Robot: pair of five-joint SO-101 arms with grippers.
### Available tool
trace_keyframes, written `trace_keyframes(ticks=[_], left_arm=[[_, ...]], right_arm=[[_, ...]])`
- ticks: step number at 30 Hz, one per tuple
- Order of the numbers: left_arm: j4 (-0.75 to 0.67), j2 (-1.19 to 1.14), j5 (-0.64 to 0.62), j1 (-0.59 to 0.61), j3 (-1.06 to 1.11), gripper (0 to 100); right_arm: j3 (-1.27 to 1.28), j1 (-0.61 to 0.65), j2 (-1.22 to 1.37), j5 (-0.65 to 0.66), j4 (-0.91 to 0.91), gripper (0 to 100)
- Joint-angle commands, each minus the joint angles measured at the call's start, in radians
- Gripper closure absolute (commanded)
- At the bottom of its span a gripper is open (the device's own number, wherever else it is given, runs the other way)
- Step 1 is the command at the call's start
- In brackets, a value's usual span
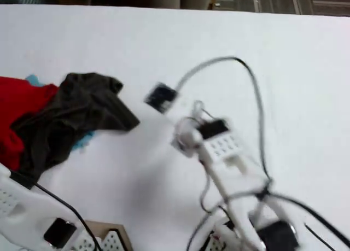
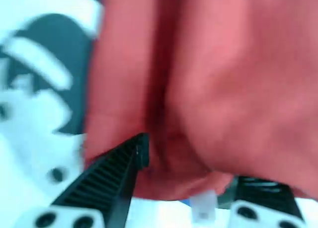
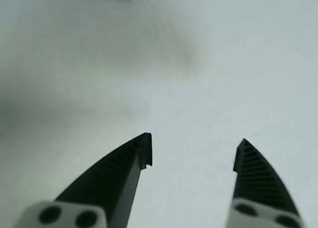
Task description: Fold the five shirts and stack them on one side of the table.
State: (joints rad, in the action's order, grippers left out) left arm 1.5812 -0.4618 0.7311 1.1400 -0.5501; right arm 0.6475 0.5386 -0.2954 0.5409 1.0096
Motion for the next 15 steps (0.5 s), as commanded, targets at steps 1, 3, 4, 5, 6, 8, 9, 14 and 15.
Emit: trace_keyframes(ticks=[1, 3, 4, 5, 6, 8, 9, 14, 15], left_arm=[[0.032, 0.006, -0.005, 0.018, -0.174, 69], [0.078, 0.002, -0.005, 0.012, -0.254, 69], [0.106, 0.002, -0.005, 0.011, -0.285, 69], [0.137, 0.002, -0.008, 0.002, -0.311, 69], [0.166, 0.003, -0.009, -0.008, -0.328, 69], [0.199, 0.006, -0.031, -0.023, -0.337, 69], [0.199, 0.008, -0.055, -0.026, -0.335, 69], [0.199, 0.003, -0.095, -0.032, -0.334, 69], [0.199, 0.003, -0.095, -0.032, -0.334, 69]], right_arm=[[-0.290, 0.105, 0.205, -0.005, 0.024, 73.0], [-0.436, 0.154, 0.329, -0.026, 0.051, 72.8], [-0.508, 0.173, 0.390, -0.044, 0.062, 72.8], [-0.577, 0.186, 0.452, -0.054, 0.076, 72.8], [-0.640, 0.199, 0.513, -0.058, 0.088, 72.8], [-0.760, 0.225, 0.622, -0.060, 0.117, 72.8], [-0.815, 0.237, 0.670, -0.061, 0.130, 72.8], [-1.092, 0.314, 0.851, -0.061, 0.186, 72.8], [-1.145, 0.334, 0.881, -0.061, 0.199, 72.8]])
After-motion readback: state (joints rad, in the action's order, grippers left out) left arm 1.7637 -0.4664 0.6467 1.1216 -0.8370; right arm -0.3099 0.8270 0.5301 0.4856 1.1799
